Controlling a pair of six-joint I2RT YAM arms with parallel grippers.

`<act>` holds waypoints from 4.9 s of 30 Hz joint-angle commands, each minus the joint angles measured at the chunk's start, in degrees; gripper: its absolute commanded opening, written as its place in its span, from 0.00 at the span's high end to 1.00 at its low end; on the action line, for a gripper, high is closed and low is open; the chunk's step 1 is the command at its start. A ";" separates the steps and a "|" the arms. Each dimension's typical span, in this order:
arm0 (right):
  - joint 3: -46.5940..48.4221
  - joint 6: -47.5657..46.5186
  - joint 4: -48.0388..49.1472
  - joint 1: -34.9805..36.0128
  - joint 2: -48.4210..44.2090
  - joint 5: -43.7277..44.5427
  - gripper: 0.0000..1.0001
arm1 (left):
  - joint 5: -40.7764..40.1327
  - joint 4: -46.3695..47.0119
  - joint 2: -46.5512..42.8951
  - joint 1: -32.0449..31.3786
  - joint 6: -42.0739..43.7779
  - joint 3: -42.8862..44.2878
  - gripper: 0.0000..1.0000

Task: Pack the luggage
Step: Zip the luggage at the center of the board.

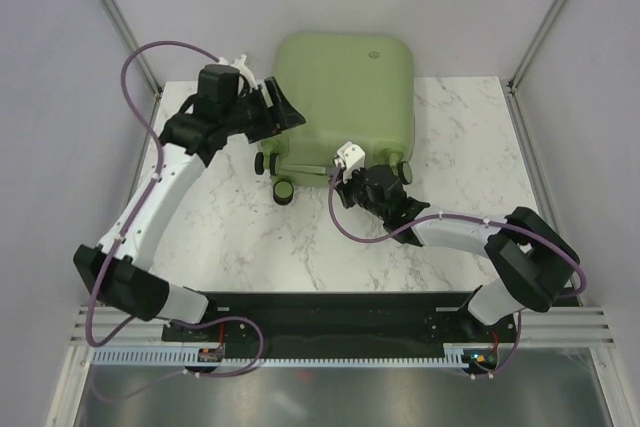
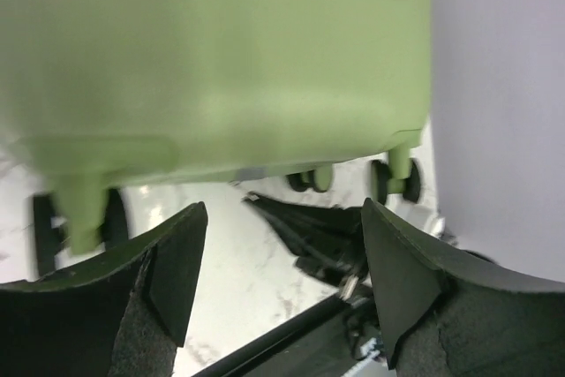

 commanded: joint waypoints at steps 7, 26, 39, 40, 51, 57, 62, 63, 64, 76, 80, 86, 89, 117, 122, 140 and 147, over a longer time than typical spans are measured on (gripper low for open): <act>3.44 1.70 2.28 2.91 -0.21 -9.32 1.00 | -13.26 -13.39 -8.24 3.54 13.00 -8.04 0.22; 3.62 1.61 1.58 2.82 0.06 -8.88 1.00 | -3.70 -6.18 3.00 5.13 15.99 -9.53 0.53; 4.05 -0.76 2.11 3.00 0.06 -10.29 1.00 | 14.58 1.28 6.34 5.13 10.72 -11.91 0.98; 4.14 -0.85 2.11 3.08 0.06 -10.29 1.00 | 15.64 2.59 6.61 5.13 9.93 -11.64 0.98; 4.50 -1.82 1.67 3.70 0.14 -11.08 1.00 | 22.33 7.35 9.95 3.64 3.60 -7.95 0.98; 3.88 -1.82 1.58 3.70 -0.30 -11.25 1.00 | 23.91 10.33 12.40 0.30 -0.27 -6.02 0.98; 2.56 -1.56 1.84 3.96 -1.61 -10.03 1.00 | 24.44 12.36 14.78 -2.08 -4.31 -3.73 0.98; 2.13 -1.55 1.76 3.96 -1.88 -9.94 1.00 | 24.53 13.06 15.13 -2.52 -5.01 -3.30 0.98; 1.86 -1.55 1.67 4.05 -2.49 -9.76 1.00 | 24.61 13.50 15.39 -2.70 -6.15 -3.12 0.98; -1.83 -1.91 -1.14 5.28 -8.99 -5.81 1.00 | 22.86 16.14 20.49 -5.51 -11.52 2.50 0.98; -2.36 -2.61 -2.02 5.98 -10.23 -4.67 1.00 | 21.80 17.63 21.37 -7.00 -14.15 3.30 0.98; -3.33 -3.75 -2.99 6.77 -12.25 -3.26 1.00 | 18.12 23.08 20.50 -7.88 -20.66 1.02 0.98; -3.50 -3.93 -3.08 6.95 -12.43 -3.17 1.00 | 14.52 28.96 19.71 -8.50 -24.95 -1.17 0.98; -6.58 -4.19 -3.96 7.83 -17.08 -1.50 1.00 | 17.23 39.17 30.68 -13.42 -33.67 8.92 0.98; -7.19 -4.54 -4.05 7.92 -17.52 -1.50 1.00 | 21.18 39.70 33.76 -13.77 -35.16 12.26 0.98; -6.85 -5.69 -4.22 8.53 -16.29 -2.47 1.00 | 34.36 39.96 40.36 -15.97 -39.83 15.43 0.98; -7.63 -4.20 -5.63 8.53 -17.26 -0.02 1.00 | 36.04 40.05 34.05 -14.39 -36.05 5.52 0.54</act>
